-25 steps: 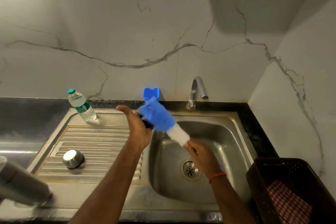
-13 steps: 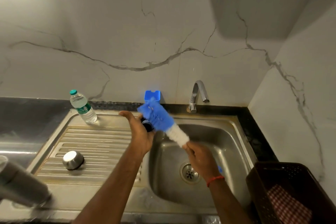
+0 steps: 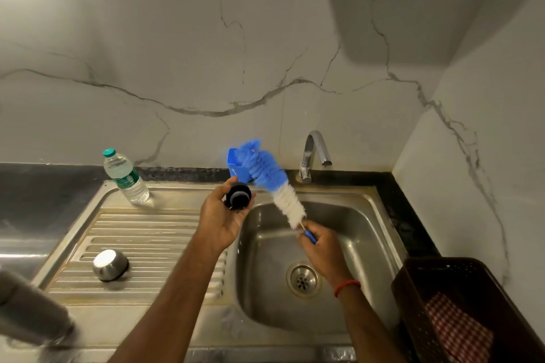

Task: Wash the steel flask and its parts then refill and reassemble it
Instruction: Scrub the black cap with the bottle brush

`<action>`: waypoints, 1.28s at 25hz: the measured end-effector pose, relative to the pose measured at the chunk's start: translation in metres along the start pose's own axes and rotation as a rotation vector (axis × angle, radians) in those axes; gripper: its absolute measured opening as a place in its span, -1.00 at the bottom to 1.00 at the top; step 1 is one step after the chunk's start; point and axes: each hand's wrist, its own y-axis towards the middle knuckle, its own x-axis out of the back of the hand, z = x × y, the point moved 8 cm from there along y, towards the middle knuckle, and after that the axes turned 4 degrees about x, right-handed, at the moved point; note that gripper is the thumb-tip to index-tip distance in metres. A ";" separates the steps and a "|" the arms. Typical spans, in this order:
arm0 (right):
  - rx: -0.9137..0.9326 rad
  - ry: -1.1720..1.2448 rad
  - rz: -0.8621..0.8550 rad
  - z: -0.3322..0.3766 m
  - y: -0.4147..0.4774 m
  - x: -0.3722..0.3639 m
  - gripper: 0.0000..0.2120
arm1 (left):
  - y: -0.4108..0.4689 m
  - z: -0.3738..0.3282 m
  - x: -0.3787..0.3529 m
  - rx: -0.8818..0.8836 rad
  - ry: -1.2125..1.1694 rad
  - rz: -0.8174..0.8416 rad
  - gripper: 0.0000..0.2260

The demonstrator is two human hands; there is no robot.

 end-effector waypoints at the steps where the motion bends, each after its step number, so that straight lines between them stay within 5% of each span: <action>1: 0.021 -0.012 -0.003 0.006 0.002 -0.001 -0.74 | 0.000 0.001 0.001 -0.006 -0.018 0.006 -0.68; 7: 0.142 -0.036 0.039 0.037 0.011 -0.009 -0.77 | 0.000 0.002 0.006 -0.068 0.031 -0.031 -0.53; 12: 0.306 -0.350 0.065 0.050 0.008 -0.027 -0.79 | 0.011 -0.001 0.009 -0.109 0.008 -0.057 -0.29; 18: 0.221 -0.375 0.123 0.003 -0.015 -0.027 -0.59 | 0.014 -0.014 0.020 -0.247 0.005 -0.091 -0.61; 22: 0.269 -0.506 0.129 0.059 0.018 -0.040 -0.73 | 0.005 -0.007 0.000 -0.378 0.120 -0.083 -0.85; 28: 0.141 -0.405 0.189 0.010 -0.010 -0.033 -0.70 | 0.006 -0.040 0.014 -0.490 0.098 -0.196 -0.71; 32: 0.187 -0.425 0.156 0.045 0.019 -0.040 -0.67 | -0.001 -0.019 0.004 -0.557 0.286 -0.252 -0.82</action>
